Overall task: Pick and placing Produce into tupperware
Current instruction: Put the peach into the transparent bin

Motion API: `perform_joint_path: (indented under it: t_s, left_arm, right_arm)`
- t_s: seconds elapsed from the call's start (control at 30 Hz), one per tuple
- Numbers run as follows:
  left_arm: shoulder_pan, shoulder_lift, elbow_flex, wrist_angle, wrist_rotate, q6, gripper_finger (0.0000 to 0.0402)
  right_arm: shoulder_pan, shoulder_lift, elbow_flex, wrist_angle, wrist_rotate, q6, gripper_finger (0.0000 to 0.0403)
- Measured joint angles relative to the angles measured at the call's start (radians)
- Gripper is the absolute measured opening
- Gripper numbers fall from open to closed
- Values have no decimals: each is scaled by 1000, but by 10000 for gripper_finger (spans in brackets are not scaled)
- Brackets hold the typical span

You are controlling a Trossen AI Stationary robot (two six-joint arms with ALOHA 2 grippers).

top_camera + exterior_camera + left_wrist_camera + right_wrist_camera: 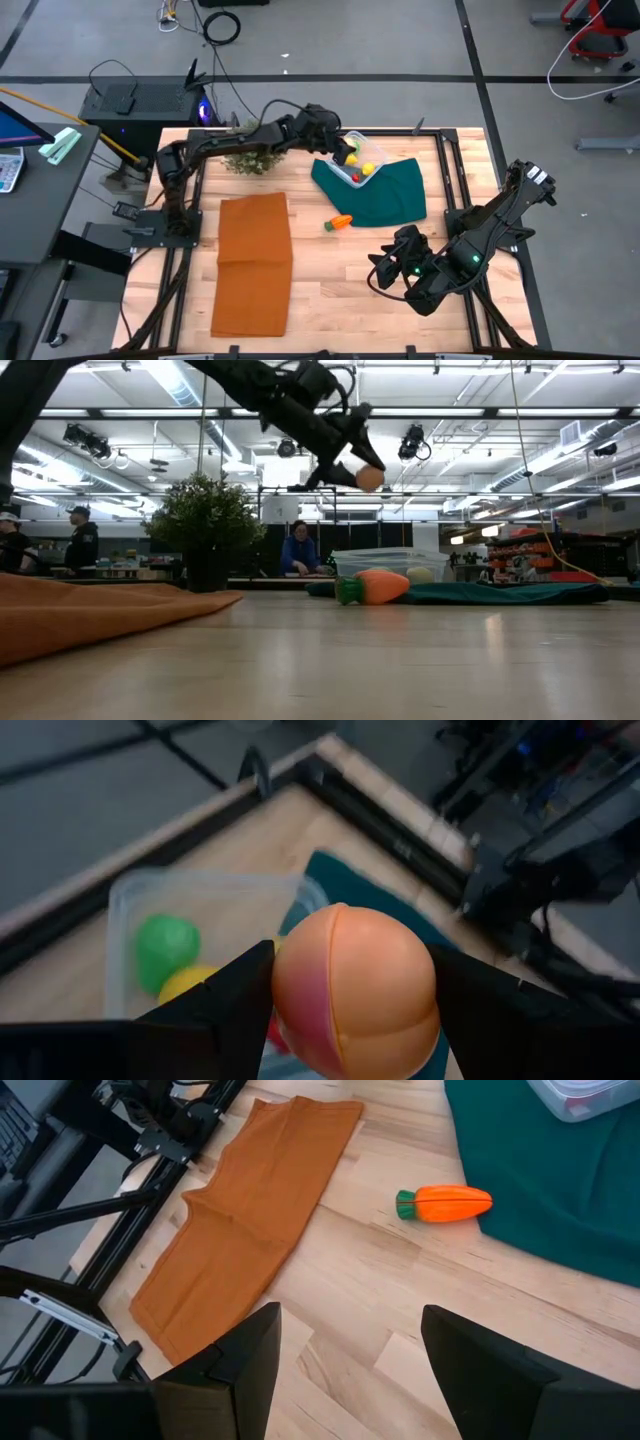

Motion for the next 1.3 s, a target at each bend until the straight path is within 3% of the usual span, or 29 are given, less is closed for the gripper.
perform_joint_path:
  t_s: [0.47, 0.87, 1.07, 1.3]
  left_arm:
    - [0, 144, -2, 72, 12, 55, 251]
    - [-24, 168, -1, 156, -177, 204, 248]
    - [-50, 210, 0, 277, -223, 203, 244]
    - [-56, 274, -2, 273, -238, 184, 241]
  right_arm:
    - [0, 0, 0, 11, 0, 6, 208]
    - [0, 0, 0, 16, 0, 10, 208]
    - [0, 0, 0, 15, 0, 30, 208]
    - [0, 0, 0, 17, 0, 34, 208]
